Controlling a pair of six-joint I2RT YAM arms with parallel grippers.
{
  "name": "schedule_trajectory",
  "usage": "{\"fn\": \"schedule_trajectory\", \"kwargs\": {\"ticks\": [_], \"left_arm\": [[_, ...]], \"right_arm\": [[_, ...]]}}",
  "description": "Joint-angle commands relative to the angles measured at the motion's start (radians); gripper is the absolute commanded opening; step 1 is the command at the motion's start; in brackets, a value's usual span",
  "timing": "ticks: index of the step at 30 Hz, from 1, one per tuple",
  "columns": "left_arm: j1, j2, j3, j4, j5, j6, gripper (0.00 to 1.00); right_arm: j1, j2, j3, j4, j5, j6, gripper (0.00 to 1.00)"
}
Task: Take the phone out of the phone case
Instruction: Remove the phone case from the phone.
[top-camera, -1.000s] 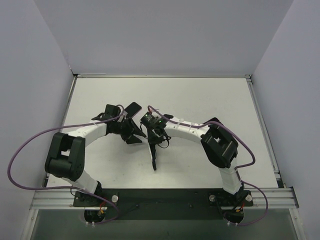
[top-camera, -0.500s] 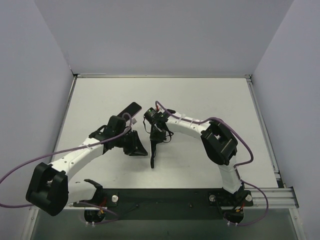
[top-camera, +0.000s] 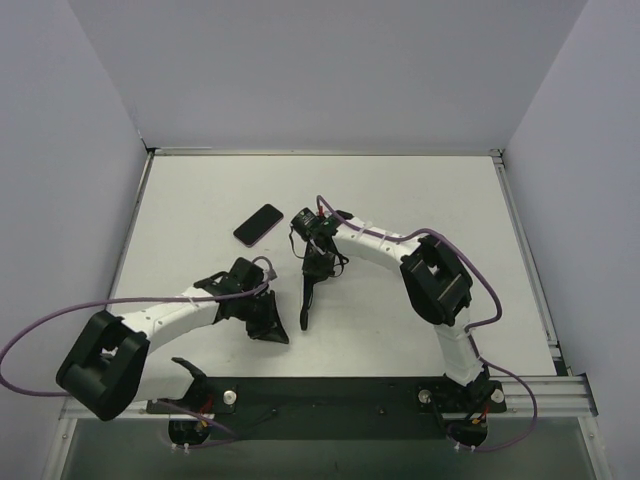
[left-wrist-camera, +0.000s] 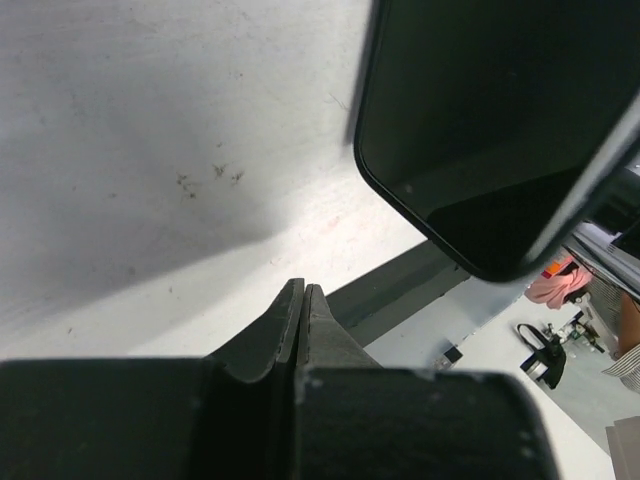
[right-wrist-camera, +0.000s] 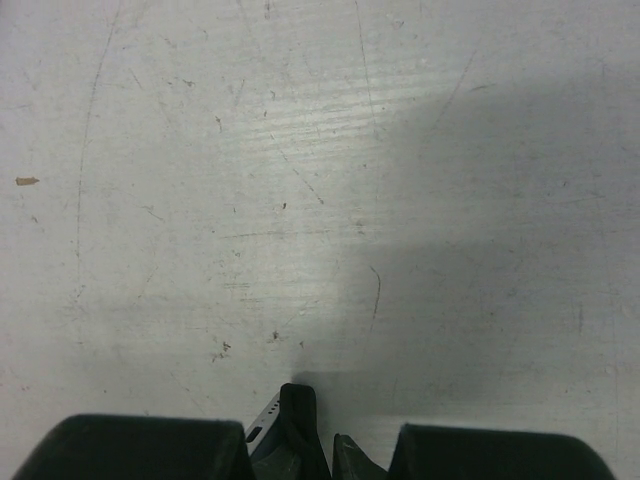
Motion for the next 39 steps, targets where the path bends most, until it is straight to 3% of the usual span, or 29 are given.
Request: {"fn": "schedule_trajectory", "kwargs": {"ticks": [1,4,8,13,17,39], "left_arm": [[-0.036,0.121,0.062,0.069,-0.008,-0.004,0.00],[-0.059,0.199,0.074,0.146,0.043,-0.035,0.00],[-0.064,0.254,0.030,0.326,0.146,-0.191,0.00],[-0.055,0.310,-0.012,0.493,0.141,-0.317,0.00],[-0.042,0.351,0.040,0.448,0.083,-0.274,0.00],[0.063,0.443,0.134,0.377,0.045,-0.236,0.00]], "right_arm": [[-0.037,0.071,-0.021,-0.090,0.105,0.026,0.00],[-0.037,0.074,-0.019,-0.090,0.096,0.040,0.00],[-0.037,0.066,-0.030,-0.089,0.082,0.066,0.00],[-0.029,0.045,-0.071,-0.077,0.070,0.089,0.00],[-0.011,0.034,-0.105,-0.071,0.061,0.074,0.00],[0.123,-0.001,-0.199,-0.084,0.044,0.098,0.11]]}}
